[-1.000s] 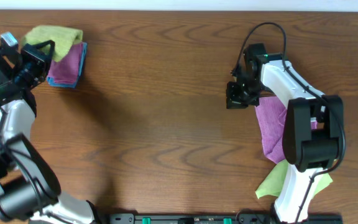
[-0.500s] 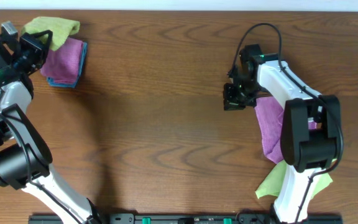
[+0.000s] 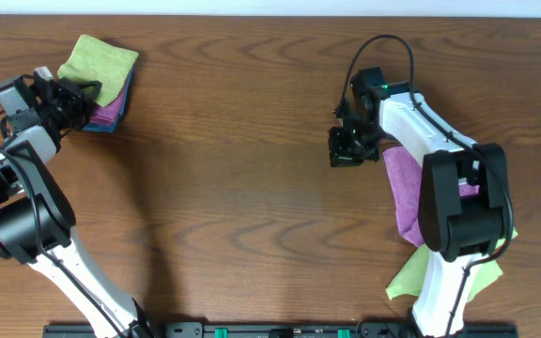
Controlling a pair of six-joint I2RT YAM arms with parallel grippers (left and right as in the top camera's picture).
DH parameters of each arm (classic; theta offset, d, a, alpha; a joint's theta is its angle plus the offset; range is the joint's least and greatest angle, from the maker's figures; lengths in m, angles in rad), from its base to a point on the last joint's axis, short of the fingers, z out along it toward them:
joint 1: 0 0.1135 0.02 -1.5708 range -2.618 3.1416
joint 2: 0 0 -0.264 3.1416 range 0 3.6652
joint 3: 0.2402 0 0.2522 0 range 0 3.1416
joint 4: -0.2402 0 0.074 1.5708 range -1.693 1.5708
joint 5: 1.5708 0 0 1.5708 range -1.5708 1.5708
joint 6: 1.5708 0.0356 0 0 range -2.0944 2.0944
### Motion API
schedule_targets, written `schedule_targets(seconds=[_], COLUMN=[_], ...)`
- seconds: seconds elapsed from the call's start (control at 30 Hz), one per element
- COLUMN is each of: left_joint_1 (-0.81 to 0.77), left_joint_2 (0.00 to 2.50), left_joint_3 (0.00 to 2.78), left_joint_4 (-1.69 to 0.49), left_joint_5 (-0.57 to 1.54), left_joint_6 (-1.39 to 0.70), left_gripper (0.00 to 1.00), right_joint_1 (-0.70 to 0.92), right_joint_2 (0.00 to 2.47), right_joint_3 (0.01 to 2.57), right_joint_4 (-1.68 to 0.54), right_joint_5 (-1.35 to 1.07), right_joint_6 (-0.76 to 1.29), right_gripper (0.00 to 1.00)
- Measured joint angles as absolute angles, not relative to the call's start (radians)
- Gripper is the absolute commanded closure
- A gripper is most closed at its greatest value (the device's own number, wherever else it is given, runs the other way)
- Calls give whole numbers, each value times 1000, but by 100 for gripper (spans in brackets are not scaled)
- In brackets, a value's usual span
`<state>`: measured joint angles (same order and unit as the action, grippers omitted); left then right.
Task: Fold the cloth
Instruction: 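Carry the folded green cloth with the left gripper onto the far-left cloth stack, then open the left gripper to release the cloth on the stack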
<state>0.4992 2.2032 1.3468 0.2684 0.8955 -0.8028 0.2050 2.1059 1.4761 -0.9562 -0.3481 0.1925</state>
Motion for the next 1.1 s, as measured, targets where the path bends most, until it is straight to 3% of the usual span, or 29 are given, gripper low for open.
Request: schedule_targets(seconds=[0.03,0.1,0.17,0.7,1.1], left_joint_1=[501,510,519,582,606], left_joint_2=[2203,2203,2203,2152,1800], left_joint_3=[1347,1347,1347,1358,1359], left_joint_4=[267,252,231,-76,-569], left_joint_5=[903,922,937,1057,868], left_joint_6=[-800,-799,-797,-750,-568], left_gripper=[77,44,3,4,5], right_joint_1=[205,205,205,226,267], right_joint_2=[2106,2106,2106,2106,2097], right_joint_3=[1476,1476,1476,1476,1476], right_joint_4=[-957,-957,-957,-976,-1016], right_joint_5=[-348,-348,-349,-364,-415], right_joint_6=[192,192,193,193,192], right_gripper=[98,98,98,99,99])
